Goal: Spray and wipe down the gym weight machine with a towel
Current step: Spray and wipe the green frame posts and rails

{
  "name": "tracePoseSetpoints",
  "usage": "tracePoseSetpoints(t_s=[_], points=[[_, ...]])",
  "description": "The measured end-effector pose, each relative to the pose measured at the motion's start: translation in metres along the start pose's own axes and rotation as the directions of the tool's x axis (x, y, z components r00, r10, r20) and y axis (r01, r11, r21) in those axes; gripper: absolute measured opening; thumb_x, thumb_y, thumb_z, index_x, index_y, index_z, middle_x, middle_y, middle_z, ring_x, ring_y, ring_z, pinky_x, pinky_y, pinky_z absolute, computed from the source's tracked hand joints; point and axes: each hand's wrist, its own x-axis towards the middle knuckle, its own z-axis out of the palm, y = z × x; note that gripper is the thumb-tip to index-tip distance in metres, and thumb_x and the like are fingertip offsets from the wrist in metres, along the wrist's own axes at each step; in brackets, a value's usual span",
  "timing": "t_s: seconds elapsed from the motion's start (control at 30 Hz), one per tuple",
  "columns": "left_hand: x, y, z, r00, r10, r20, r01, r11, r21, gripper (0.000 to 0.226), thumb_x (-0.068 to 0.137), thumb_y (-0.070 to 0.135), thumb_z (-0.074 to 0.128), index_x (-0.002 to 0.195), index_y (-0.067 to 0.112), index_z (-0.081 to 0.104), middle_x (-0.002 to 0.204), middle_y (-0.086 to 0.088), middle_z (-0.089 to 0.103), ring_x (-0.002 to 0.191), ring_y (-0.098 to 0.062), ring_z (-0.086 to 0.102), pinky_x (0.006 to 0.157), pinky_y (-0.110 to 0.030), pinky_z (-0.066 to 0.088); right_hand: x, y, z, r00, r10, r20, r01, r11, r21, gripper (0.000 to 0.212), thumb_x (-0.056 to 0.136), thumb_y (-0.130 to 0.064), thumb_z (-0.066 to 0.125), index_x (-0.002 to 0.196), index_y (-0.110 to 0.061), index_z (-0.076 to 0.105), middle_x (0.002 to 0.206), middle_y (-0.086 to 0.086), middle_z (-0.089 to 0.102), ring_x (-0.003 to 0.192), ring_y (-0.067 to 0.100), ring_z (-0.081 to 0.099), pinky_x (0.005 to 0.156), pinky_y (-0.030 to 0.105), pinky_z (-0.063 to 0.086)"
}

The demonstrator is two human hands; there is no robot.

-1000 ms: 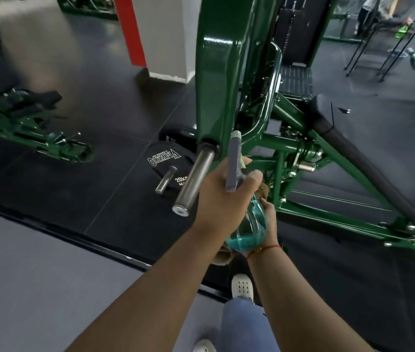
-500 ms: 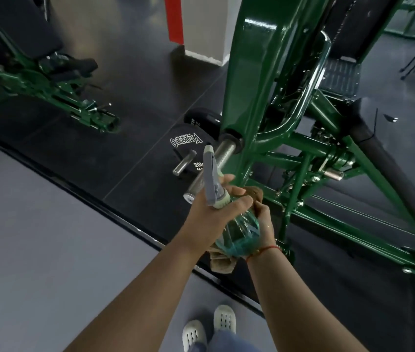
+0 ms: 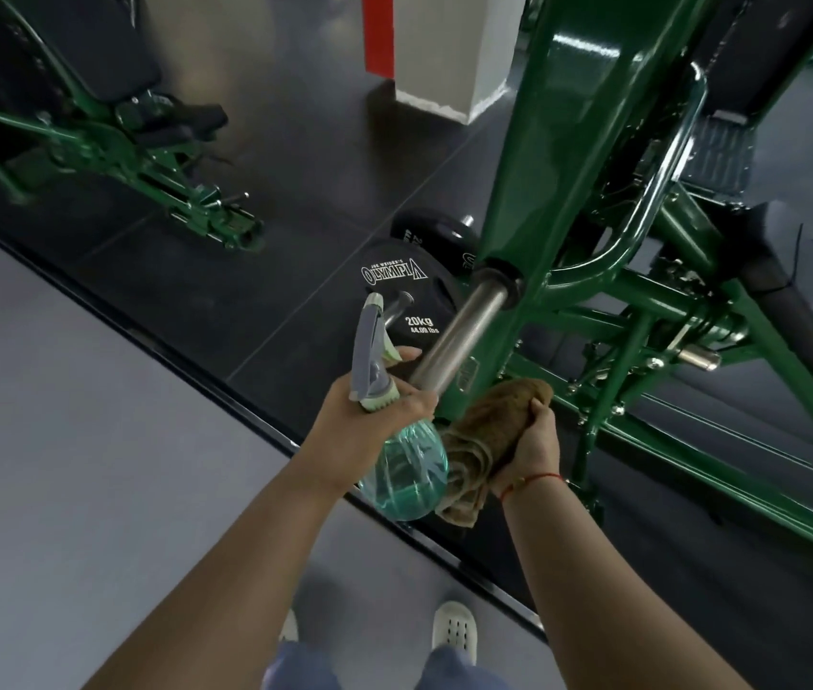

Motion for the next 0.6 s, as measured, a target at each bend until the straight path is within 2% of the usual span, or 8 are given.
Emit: tracePoseSetpoints(t_s=[0.1, 0.2, 0.3, 0.37, 0.43, 0.5, 0.53, 0.6], points=[[0.009, -0.006, -0.041, 0.999, -0.016, 0.045, 0.016, 1.000, 0.006, 0.019, 0.068, 0.052, 0.079, 0.085, 0.045, 0.076, 0.122, -0.016, 0.066, 0.117, -0.024, 0.066, 0.106, -0.047, 0.049, 0.006, 0.029, 0.015, 1.000, 0.011, -0.006, -0.010, 0.996, 0.094, 0.046, 0.091, -0.053, 0.062, 0.113, -0.013, 0.064, 0.112, 0.017, 0.068, 0.099, 0.037, 0.066, 0.082, 0.051, 0.056], [0.019, -0.015, -0.090, 0.994, -0.025, 0.109, 0.020, 0.999, 0.039, 0.022, 0.067, 0.054, 0.079, 0.085, 0.041, 0.076, 0.124, -0.015, 0.066, 0.117, -0.018, 0.066, 0.107, -0.045, 0.049, 0.012, 0.065, 0.039, 0.999, -0.023, -0.041, 0.029, 0.990, 0.137, 0.049, 0.092, -0.052, 0.061, 0.122, -0.013, 0.063, 0.108, 0.016, 0.069, 0.092, 0.033, 0.067, 0.075, 0.047, 0.056], [0.029, -0.024, -0.147, 0.983, -0.052, 0.176, 0.038, 0.996, 0.085, 0.033, 0.066, 0.053, 0.080, 0.084, 0.026, 0.076, 0.118, -0.003, 0.070, 0.121, -0.016, 0.063, 0.108, -0.045, 0.047, 0.015, 0.108, 0.067, 0.992, -0.039, -0.118, 0.056, 0.988, 0.146, 0.052, 0.092, -0.049, 0.063, 0.127, -0.012, 0.064, 0.111, 0.013, 0.070, 0.101, 0.031, 0.066, 0.091, 0.047, 0.054], [0.035, -0.024, -0.184, 0.971, -0.076, 0.225, 0.048, 0.991, 0.128, 0.028, 0.069, 0.050, 0.080, 0.089, 0.031, 0.073, 0.113, -0.001, 0.069, 0.116, -0.016, 0.066, 0.107, -0.043, 0.046, 0.014, 0.138, 0.086, 0.978, -0.022, -0.208, 0.047, 0.992, 0.113, 0.055, 0.093, -0.050, 0.063, 0.131, -0.011, 0.062, 0.125, 0.011, 0.066, 0.115, 0.032, 0.062, 0.099, 0.045, 0.049], [0.043, -0.027, -0.215, 0.954, -0.092, 0.285, 0.045, 0.985, 0.169, 0.029, 0.078, 0.038, 0.082, 0.093, 0.016, 0.072, 0.113, 0.010, 0.069, 0.112, -0.006, 0.065, 0.103, -0.036, 0.046, 0.011, 0.166, 0.106, 0.965, -0.001, -0.261, 0.026, 0.995, 0.093, 0.058, 0.092, -0.051, 0.065, 0.135, -0.011, 0.059, 0.131, 0.011, 0.063, 0.118, 0.034, 0.060, 0.102, 0.047, 0.047], [0.051, -0.030, -0.234, 0.939, -0.111, 0.324, 0.043, 0.977, 0.210, 0.029, 0.085, 0.025, 0.080, 0.089, -0.001, 0.068, 0.108, 0.030, 0.067, 0.111, 0.008, 0.060, 0.097, -0.028, 0.045, 0.007, 0.184, 0.121, 0.965, 0.017, -0.262, -0.004, 0.999, 0.048, 0.064, 0.088, -0.054, 0.070, 0.134, -0.011, 0.058, 0.130, 0.013, 0.063, 0.117, 0.037, 0.061, 0.106, 0.053, 0.046], [0.054, -0.029, -0.241, 0.928, -0.125, 0.352, 0.042, 0.972, 0.233, 0.026, 0.087, 0.023, 0.079, 0.088, -0.001, 0.067, 0.103, 0.036, 0.065, 0.108, 0.013, 0.059, 0.092, -0.022, 0.044, 0.006, 0.191, 0.129, 0.965, 0.012, -0.262, -0.003, 0.999, 0.034, 0.066, 0.086, -0.055, 0.072, 0.133, -0.011, 0.057, 0.128, 0.014, 0.063, 0.115, 0.037, 0.061, 0.106, 0.056, 0.045], [0.061, -0.028, -0.252, 0.907, -0.142, 0.397, 0.030, 0.961, 0.274, 0.020, 0.088, 0.022, 0.078, 0.090, 0.006, 0.065, 0.094, 0.034, 0.065, 0.095, 0.018, 0.059, 0.081, -0.011, 0.041, 0.007, 0.199, 0.139, 0.965, -0.032, -0.259, 0.030, 0.999, -0.012, 0.070, 0.082, -0.057, 0.075, 0.132, -0.011, 0.057, 0.126, 0.016, 0.064, 0.113, 0.038, 0.062, 0.106, 0.057, 0.046]])
